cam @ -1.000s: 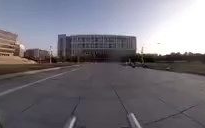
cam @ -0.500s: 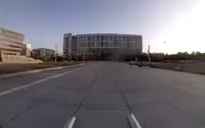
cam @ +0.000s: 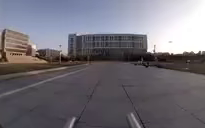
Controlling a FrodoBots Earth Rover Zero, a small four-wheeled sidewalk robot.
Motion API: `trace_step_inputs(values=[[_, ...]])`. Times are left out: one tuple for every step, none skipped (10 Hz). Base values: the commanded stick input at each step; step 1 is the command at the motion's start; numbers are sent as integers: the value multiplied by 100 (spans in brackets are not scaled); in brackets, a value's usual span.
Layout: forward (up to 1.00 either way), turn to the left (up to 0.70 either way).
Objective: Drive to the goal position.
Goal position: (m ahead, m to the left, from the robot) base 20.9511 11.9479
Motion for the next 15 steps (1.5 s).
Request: trace_step_inputs(values=[[70, -3], [70, -14], [70, -14], [70, -14], [70, -14], [70, -14], [70, -14], [70, -14], [70, -14], [70, -14], [70, -14], [70, -14], [70, -14], [70, -14], [70, -14]])
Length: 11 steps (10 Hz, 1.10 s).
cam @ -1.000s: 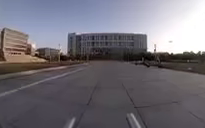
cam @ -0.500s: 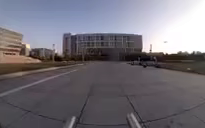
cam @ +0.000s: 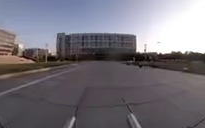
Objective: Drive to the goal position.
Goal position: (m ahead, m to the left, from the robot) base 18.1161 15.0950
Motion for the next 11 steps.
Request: trace_step_inputs(values=[[70, -5], [70, 0], [70, 0], [70, 0], [70, 0], [70, 0], [70, 0], [70, 0], [70, 0], [70, 0], [70, 0]])
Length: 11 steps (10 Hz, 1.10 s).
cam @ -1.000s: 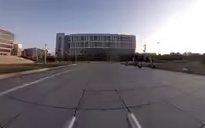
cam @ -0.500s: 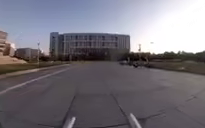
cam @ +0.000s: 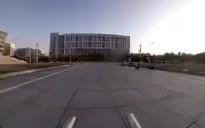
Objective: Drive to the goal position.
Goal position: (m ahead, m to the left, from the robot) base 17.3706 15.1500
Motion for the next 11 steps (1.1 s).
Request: trace_step_inputs(values=[[70, 0], [70, -4], [70, -14], [70, -14], [70, -14], [70, -14], [70, -14], [70, -14], [70, -14], [70, -14], [70, -14]])
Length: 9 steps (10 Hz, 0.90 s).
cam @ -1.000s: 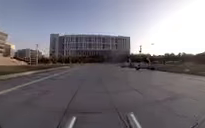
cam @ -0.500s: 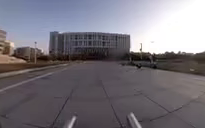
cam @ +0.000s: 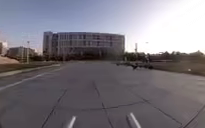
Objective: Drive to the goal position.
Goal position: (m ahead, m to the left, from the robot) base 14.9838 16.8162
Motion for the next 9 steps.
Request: trace_step_inputs(values=[[70, -14], [70, -14], [70, -4], [70, 0], [70, 0], [70, 0], [70, 0], [70, 0], [70, 0]])
